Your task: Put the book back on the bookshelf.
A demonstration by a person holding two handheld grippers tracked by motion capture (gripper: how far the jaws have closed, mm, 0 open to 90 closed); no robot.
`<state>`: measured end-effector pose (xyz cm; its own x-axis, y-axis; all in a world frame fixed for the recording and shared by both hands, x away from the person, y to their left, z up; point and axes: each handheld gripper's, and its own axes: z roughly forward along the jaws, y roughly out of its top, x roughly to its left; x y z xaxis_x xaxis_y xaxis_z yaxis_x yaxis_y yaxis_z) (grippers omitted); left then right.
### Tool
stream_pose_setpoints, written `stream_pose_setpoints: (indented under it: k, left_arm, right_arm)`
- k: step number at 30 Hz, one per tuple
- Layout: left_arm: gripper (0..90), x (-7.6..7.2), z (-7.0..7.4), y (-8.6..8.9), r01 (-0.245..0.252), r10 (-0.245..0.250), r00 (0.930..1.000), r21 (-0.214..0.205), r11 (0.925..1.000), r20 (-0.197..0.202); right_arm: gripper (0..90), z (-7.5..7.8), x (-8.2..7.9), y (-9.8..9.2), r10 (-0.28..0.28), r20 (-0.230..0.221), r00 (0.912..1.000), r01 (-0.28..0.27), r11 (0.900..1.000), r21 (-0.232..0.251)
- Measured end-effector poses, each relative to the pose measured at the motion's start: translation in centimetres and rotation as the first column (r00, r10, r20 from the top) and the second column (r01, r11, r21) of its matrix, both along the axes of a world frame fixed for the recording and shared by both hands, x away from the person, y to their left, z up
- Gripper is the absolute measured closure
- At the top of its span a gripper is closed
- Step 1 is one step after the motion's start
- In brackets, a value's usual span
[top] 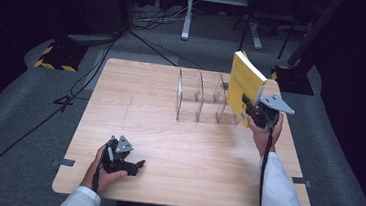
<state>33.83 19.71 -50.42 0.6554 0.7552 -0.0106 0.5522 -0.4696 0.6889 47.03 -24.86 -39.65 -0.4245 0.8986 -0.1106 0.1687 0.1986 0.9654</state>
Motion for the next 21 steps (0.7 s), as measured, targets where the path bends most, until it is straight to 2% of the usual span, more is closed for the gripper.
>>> stream_pose_setpoints:
  k: [6, 12, 21]
  left_arm:
    - [15.6, -0.1, 0.0, 0.0, 0.007, -0.007, 1.0000, -0.003, 1.0000, 0.005]
    - [15.6, -0.2, 0.0, 0.0, 0.009, -0.009, 1.0000, -0.002, 1.0000, 0.001]
    - [15.6, -0.5, 0.0, 0.0, 0.013, -0.013, 0.9999, 0.005, 0.9999, 0.010]
  right_arm:
    - [76.3, -0.3, 1.0, 0.7, -0.003, -0.013, 0.9999, 0.003, 1.0000, -0.004]
    - [76.3, -0.8, 2.1, 2.0, -0.005, -0.017, 0.9998, 0.004, 0.9995, -0.031]
    - [76.3, -1.3, 3.3, 2.4, -0.019, -0.027, 0.9994, 0.019, 0.9998, -0.011]
